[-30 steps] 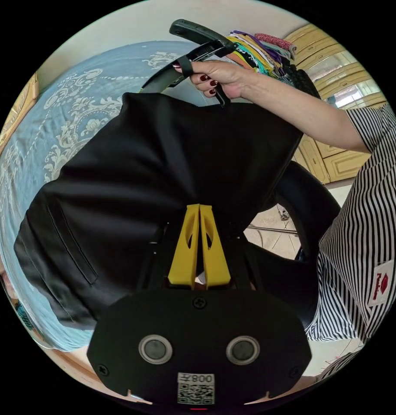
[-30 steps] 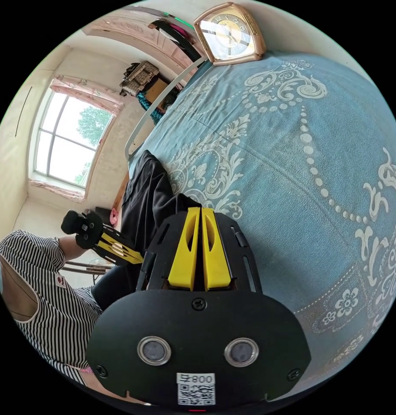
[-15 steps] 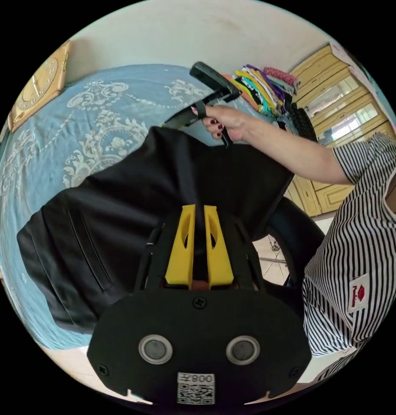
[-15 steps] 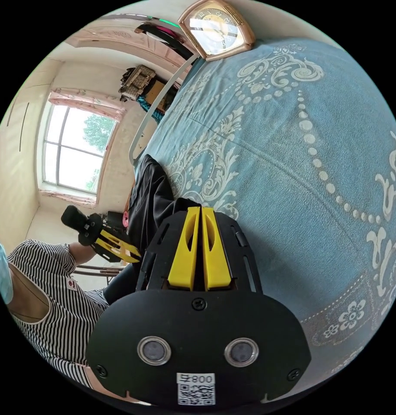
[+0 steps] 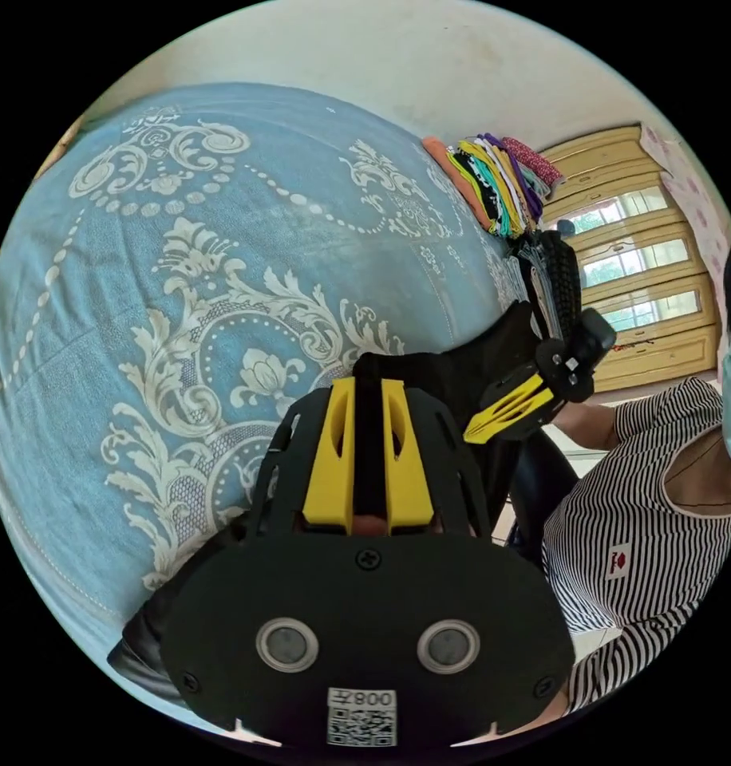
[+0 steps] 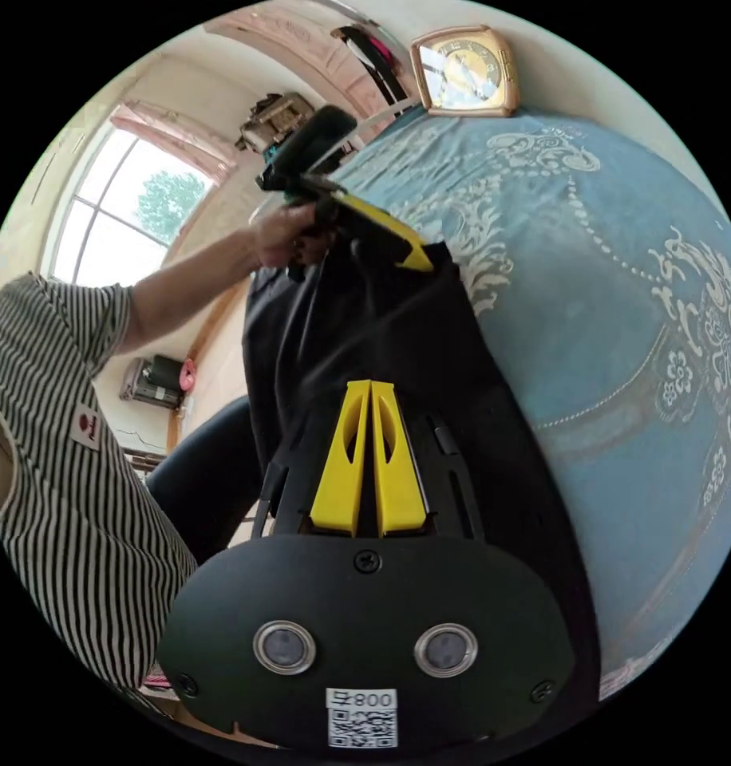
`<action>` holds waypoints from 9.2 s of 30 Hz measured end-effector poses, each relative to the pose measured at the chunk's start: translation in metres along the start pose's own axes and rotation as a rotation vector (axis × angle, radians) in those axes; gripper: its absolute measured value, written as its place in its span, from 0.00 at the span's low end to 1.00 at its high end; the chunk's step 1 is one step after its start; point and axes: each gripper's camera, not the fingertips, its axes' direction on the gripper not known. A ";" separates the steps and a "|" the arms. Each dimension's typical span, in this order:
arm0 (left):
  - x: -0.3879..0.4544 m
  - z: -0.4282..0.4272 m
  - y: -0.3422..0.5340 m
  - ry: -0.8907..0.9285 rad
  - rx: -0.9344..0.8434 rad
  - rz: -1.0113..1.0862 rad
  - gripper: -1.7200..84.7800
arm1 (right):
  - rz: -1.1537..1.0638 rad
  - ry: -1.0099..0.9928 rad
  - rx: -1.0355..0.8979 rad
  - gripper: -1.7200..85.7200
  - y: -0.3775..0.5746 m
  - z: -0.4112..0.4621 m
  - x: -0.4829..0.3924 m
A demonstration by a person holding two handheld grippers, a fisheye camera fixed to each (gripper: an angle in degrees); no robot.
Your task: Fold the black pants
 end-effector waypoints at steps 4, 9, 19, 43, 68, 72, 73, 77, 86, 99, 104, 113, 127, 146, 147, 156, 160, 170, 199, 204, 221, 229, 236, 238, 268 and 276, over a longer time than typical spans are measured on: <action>0.008 -0.025 0.018 -0.006 0.129 0.042 0.07 | 0.054 0.050 0.069 0.04 0.025 0.011 -0.013; -0.001 -0.020 0.034 -0.053 0.114 -0.010 0.07 | 0.046 0.057 0.093 0.04 0.042 0.021 -0.025; -0.008 -0.022 0.039 0.010 0.064 -0.041 0.12 | 0.125 -0.039 0.074 0.04 0.051 0.026 -0.009; 0.013 -0.045 0.290 -0.342 0.280 -0.530 0.02 | -0.076 -0.042 -0.058 0.02 0.055 0.090 -0.090; 0.009 0.090 0.308 -0.490 0.422 -0.631 0.02 | 0.149 0.369 0.113 0.02 0.044 0.070 -0.004; 0.019 0.117 0.294 -0.516 0.459 -0.640 0.02 | 0.131 0.404 0.118 0.02 0.051 0.077 -0.009; 0.022 0.122 0.292 -0.526 0.457 -0.630 0.02 | 0.131 0.418 0.087 0.02 0.051 0.074 -0.012; 0.013 0.177 0.276 -0.487 0.344 -0.632 0.02 | 0.164 0.429 0.167 0.02 0.084 0.056 -0.019; 0.051 0.256 0.194 -0.299 0.453 -0.373 0.03 | 0.399 0.363 0.282 0.02 0.203 0.007 0.014; 0.196 0.572 -0.111 0.214 -0.029 0.373 0.12 | 1.134 0.300 0.776 0.10 0.601 -0.102 0.065; 0.248 0.681 -0.200 0.160 -0.161 0.489 0.14 | 1.263 0.285 0.835 0.15 0.671 -0.103 0.088; 0.298 0.840 -0.310 0.049 -0.334 0.566 0.16 | 1.318 0.169 0.909 0.15 0.720 -0.087 0.120; 0.328 0.951 -0.367 -0.049 -0.427 0.676 0.11 | 1.320 0.122 0.923 0.13 0.747 -0.083 0.130; 0.329 0.884 -0.396 0.099 -0.366 0.736 0.04 | 1.125 0.142 1.003 0.10 0.739 -0.106 0.075; 0.327 0.869 -0.395 0.109 -0.348 0.752 0.04 | 1.108 0.147 1.005 0.10 0.736 -0.109 0.070; 0.285 0.729 -0.357 0.203 -0.195 0.799 0.04 | 0.759 0.163 1.002 0.09 0.659 -0.136 -0.006; 0.253 0.665 -0.327 0.221 -0.134 0.780 0.04 | 0.574 0.108 0.943 0.08 0.595 -0.131 -0.043; 0.128 0.527 -0.223 0.140 -0.106 0.593 0.04 | 0.254 -0.001 0.636 0.07 0.411 -0.055 -0.097; 0.018 0.362 -0.036 -0.018 -0.023 0.098 0.03 | 0.205 -0.027 0.212 0.05 0.223 0.035 -0.064; 0.006 0.335 -0.010 -0.132 -0.024 -0.005 0.02 | 0.278 0.041 0.226 0.03 0.193 0.030 -0.024; -0.022 0.244 0.028 -0.206 0.136 -0.154 0.02 | 0.136 0.049 0.027 0.02 0.124 0.056 -0.047; -0.032 0.219 0.043 -0.176 0.133 -0.158 0.02 | 0.104 -0.085 -0.040 0.03 0.134 0.073 -0.062; -0.038 0.187 0.077 -0.116 0.208 -0.217 0.02 | -0.038 0.051 0.045 0.08 0.134 0.052 -0.093; -0.039 0.185 0.083 -0.105 0.196 -0.217 0.02 | -0.077 0.105 0.012 0.10 0.133 0.060 -0.104; -0.025 0.210 0.113 -0.104 0.142 -0.153 0.02 | 0.094 -0.112 0.073 0.05 0.160 0.060 -0.054; -0.020 0.245 0.113 -0.103 0.111 -0.164 0.02 | 0.173 -0.225 0.119 0.05 0.171 0.054 -0.028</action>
